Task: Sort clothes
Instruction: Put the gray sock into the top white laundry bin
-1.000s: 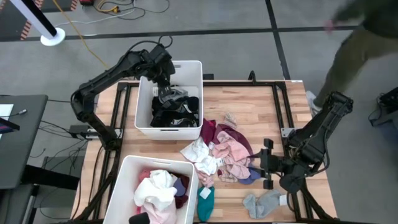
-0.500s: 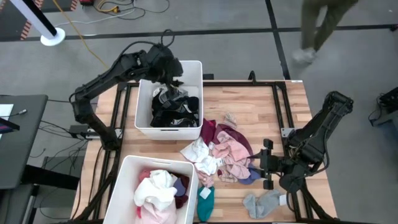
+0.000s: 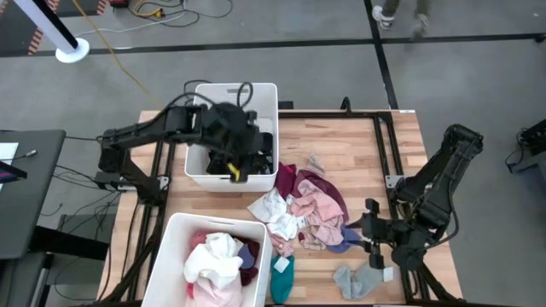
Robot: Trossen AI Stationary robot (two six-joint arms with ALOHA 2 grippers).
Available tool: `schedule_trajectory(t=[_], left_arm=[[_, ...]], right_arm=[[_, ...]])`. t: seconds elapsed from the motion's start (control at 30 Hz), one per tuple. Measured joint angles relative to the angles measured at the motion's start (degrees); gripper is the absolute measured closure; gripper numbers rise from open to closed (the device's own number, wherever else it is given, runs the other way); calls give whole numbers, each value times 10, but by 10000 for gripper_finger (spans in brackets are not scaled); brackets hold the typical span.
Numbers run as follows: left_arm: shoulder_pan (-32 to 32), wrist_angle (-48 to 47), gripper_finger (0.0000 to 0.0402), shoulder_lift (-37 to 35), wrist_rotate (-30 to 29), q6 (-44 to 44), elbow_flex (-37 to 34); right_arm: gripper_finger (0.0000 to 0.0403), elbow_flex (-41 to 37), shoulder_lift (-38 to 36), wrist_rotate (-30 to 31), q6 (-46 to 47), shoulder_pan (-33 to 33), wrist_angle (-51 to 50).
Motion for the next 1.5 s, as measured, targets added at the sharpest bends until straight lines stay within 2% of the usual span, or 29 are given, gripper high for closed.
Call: schedule_trajectory(t=[0.17,0.37,0.73,1.03,1.5], left_arm=[[-59,1,246,0,0,-9,0],[-123,-1,246,3,0,-29,0],[-217,7,246,3,-4,-39,0],[-262,3,246,3,-13,-41,0],[-308,-37,246,3,-47,-85,-1]], right_arm=[[205,0,8,0,46,22,1],[205,0,62,-7,94,42,25],[205,0,195,-118,187,51,109],[216,0,283,-194,239,46,137],[264,2,369,-231,245,27,137]])
